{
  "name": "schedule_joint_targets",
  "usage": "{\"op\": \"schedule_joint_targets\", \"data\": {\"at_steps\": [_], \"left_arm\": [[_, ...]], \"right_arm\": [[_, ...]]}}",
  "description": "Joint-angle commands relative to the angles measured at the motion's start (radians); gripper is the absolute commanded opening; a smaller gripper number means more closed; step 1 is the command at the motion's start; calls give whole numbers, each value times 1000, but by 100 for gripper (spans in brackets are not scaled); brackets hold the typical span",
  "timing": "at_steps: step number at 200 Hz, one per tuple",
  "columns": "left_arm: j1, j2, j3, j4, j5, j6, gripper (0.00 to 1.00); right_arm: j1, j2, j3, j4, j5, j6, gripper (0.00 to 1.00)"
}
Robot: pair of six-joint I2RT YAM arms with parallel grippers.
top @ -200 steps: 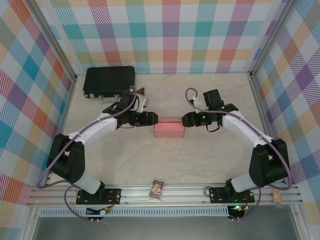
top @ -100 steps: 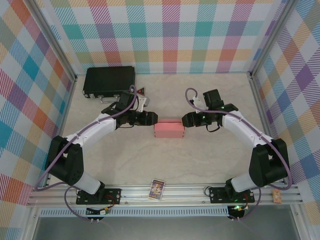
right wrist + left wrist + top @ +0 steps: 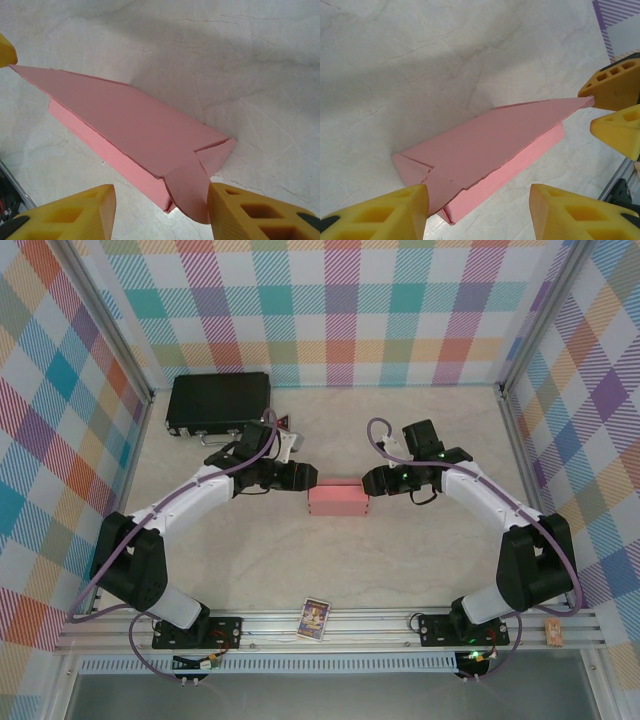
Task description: Fold the paper box
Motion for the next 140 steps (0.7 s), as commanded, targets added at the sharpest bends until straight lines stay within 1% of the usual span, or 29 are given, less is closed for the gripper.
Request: {"op": "schedule_joint_targets", "data": {"at_steps": [1, 17, 37, 68, 93, 140], "left_arm": [[-8, 12, 30, -53, -44, 19, 57], [-10, 10, 27, -54, -53, 19, 58], [-14, 17, 27, -53, -38, 19, 58], [-28, 25, 29, -46, -19, 17, 55], [-35, 36, 31, -43, -16, 2, 48], [-39, 45, 42, -47, -18, -11, 45]], "right_arm": [[7, 6, -13, -20, 4, 3, 52], [7, 6, -14, -21, 5, 3, 51], [7, 6, -16, -19, 0, 6, 50], [10, 10, -16, -15, -10, 14, 47], [13, 11, -18, -6, -19, 22, 45], [19, 15, -16, 9, -36, 36, 41]]}}
